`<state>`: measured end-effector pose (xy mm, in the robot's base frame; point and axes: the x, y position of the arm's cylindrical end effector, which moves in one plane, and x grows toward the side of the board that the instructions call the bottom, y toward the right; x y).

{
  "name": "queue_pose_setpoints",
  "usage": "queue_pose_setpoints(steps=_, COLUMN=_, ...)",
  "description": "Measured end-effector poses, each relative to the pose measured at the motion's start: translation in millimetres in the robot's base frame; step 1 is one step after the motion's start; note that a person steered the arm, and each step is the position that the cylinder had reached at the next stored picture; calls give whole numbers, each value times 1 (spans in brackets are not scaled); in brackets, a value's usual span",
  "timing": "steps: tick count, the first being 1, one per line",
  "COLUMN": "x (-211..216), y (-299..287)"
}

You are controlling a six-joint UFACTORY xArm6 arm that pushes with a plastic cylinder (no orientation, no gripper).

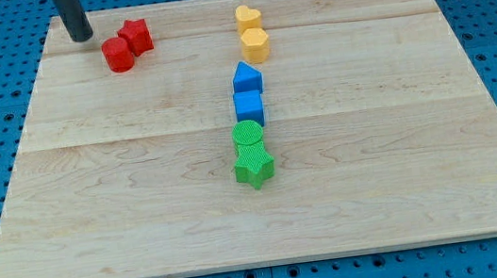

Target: Push the red star into the yellow heart

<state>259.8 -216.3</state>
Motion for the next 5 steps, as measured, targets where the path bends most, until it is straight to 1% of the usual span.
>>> queue_pose_setpoints(steps=1, x=20, y=39)
queue_pose_setpoints(steps=2, x=-10, y=80)
queue_pose_setpoints(steps=3, x=-24, y=77)
queue_pose_setpoints(steps=4, x=-37, y=92)
queue_pose_setpoints(steps=5, x=-37, y=139)
